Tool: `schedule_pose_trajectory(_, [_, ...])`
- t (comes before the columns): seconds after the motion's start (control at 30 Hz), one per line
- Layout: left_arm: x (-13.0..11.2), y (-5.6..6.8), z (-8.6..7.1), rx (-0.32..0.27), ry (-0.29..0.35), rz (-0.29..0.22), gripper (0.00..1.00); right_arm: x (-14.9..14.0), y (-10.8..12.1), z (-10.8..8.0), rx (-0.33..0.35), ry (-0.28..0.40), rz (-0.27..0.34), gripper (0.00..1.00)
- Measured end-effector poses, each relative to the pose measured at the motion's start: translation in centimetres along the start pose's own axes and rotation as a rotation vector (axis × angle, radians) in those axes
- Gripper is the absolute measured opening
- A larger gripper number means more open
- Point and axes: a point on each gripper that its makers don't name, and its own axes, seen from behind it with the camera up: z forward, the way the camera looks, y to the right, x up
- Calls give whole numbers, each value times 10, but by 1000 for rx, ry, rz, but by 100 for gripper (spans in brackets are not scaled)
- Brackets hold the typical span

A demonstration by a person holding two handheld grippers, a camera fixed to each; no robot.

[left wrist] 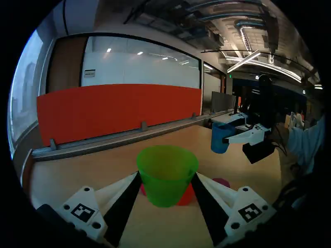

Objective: Pour water

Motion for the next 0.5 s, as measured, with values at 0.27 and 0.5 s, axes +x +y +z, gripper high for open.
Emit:
schedule_pose_trajectory(0.27, [17,5,-8,4,50,6,84,15,-3,-8,-9,55,10,89])
schedule_pose_trajectory(0.5, [25,11,-10,3,73,18,84,25,-4,-14,-15,80,6,89])
